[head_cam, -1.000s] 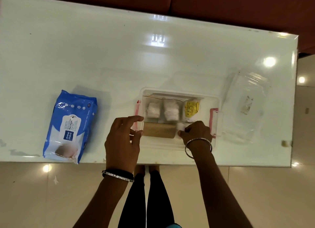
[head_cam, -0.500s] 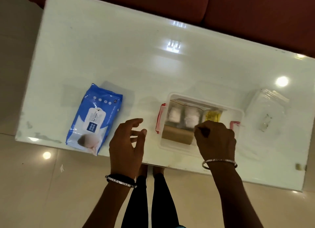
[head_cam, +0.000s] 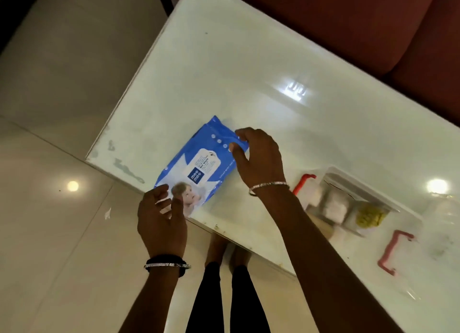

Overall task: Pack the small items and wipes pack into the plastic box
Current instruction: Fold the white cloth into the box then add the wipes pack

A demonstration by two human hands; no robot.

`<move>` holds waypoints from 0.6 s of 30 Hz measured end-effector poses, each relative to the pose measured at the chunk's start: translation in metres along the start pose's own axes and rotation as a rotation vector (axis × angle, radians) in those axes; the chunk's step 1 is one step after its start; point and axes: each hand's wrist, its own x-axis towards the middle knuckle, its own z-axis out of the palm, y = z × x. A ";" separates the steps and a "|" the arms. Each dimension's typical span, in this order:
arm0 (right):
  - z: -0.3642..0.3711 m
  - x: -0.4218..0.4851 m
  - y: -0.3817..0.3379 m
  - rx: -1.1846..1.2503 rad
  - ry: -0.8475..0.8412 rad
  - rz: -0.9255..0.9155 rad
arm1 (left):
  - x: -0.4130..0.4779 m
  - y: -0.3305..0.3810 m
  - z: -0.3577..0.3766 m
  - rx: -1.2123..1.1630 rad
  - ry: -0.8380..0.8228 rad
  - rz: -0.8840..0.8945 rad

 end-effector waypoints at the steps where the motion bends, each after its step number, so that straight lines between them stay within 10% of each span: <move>1: 0.007 0.010 0.000 -0.026 -0.012 0.016 | 0.004 -0.007 -0.002 -0.013 0.034 -0.072; 7: 0.032 0.057 0.004 -0.036 -0.088 0.158 | 0.029 -0.035 0.000 -0.335 -0.100 -0.561; 18: 0.034 0.058 0.024 0.155 -0.047 0.321 | 0.042 -0.033 0.011 -0.492 -0.203 -0.542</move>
